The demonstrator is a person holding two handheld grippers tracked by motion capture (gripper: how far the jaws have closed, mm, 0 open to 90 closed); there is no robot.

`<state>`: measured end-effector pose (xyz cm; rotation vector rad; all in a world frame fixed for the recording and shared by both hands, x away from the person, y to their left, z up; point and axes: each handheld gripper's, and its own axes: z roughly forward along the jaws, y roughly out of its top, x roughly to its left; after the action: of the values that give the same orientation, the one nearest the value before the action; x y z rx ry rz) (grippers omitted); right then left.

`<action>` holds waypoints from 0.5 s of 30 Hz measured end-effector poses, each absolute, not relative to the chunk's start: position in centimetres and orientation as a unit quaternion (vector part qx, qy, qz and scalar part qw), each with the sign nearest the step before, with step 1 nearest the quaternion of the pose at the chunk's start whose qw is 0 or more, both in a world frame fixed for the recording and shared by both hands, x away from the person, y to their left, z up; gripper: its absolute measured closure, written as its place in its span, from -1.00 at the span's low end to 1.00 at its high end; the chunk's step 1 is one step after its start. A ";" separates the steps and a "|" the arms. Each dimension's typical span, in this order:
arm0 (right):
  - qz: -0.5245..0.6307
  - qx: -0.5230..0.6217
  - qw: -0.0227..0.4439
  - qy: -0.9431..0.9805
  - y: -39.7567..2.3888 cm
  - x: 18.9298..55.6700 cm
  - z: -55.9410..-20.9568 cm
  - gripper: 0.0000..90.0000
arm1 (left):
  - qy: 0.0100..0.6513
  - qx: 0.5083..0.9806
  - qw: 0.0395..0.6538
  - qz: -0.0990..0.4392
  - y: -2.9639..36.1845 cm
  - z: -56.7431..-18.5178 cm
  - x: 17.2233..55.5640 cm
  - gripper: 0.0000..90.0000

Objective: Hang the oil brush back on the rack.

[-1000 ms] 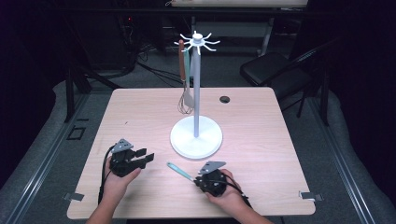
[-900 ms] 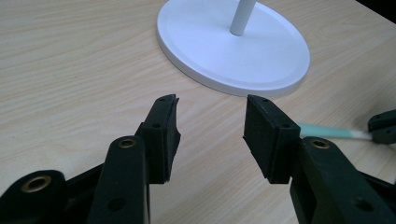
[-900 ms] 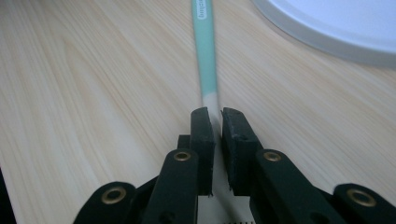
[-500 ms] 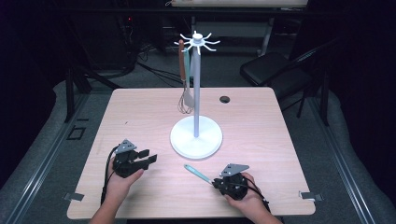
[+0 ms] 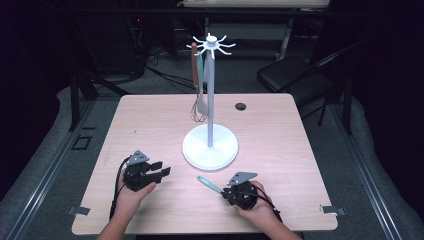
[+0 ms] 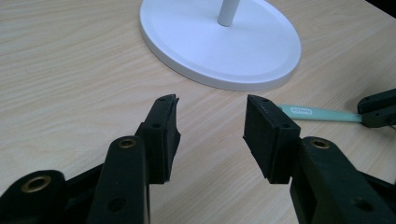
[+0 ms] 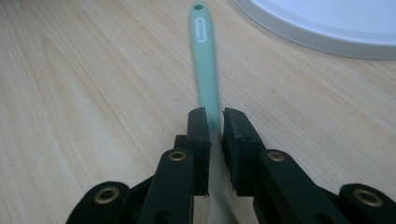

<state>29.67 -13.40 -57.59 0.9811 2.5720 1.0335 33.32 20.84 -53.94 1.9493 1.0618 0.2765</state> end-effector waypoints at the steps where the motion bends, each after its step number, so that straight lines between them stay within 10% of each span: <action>1: 0.351 0.332 0.099 0.870 -13.2 29.8 -57.6 0.80 | 0.427 0.783 0.438 0.111 20.8 -53.9 33.3 0.21; 15: 0.360 0.326 0.120 0.866 -12.6 29.7 -57.9 0.82 | 0.417 0.792 0.434 0.105 20.0 -54.2 33.1 0.19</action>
<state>29.71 -12.58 -57.92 0.9527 2.5303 1.0506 33.07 19.95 -54.17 1.9713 1.0390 0.2603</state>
